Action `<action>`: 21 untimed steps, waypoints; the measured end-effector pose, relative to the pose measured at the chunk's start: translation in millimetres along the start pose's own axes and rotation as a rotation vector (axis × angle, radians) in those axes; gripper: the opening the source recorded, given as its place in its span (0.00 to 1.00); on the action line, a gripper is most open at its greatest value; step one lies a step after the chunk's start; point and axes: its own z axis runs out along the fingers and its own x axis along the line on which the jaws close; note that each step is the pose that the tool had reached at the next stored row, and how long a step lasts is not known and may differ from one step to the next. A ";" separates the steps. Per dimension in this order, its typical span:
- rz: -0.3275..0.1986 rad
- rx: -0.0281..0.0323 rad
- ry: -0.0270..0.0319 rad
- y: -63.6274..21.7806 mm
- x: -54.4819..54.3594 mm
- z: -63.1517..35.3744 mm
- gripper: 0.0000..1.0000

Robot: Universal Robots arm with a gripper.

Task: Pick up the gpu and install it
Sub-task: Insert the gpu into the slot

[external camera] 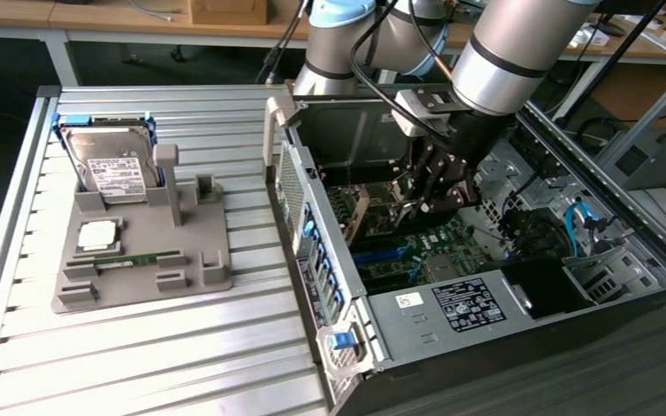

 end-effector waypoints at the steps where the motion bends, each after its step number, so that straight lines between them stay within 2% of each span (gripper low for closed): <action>1: 0.000 0.0000 0.0001 0.0 0.0 0.3 0.27; 5: 0.000 0.0006 0.0001 0.0 0.0 0.4 0.27; 6: 0.000 0.0088 0.0003 0.1 0.0 0.5 0.27; 8: -0.001 0.0389 0.0014 0.2 0.0 0.6 0.27; 9: -0.002 0.0511 0.0019 0.2 0.0 0.7 0.27; 10: -0.002 0.0589 0.0021 0.2 0.0 0.8 0.27; 18: -0.002 0.0591 0.0025 1.3 0.0 1.9 0.27; 21: -0.002 0.0595 0.0025 7.7 -0.1 4.8 0.27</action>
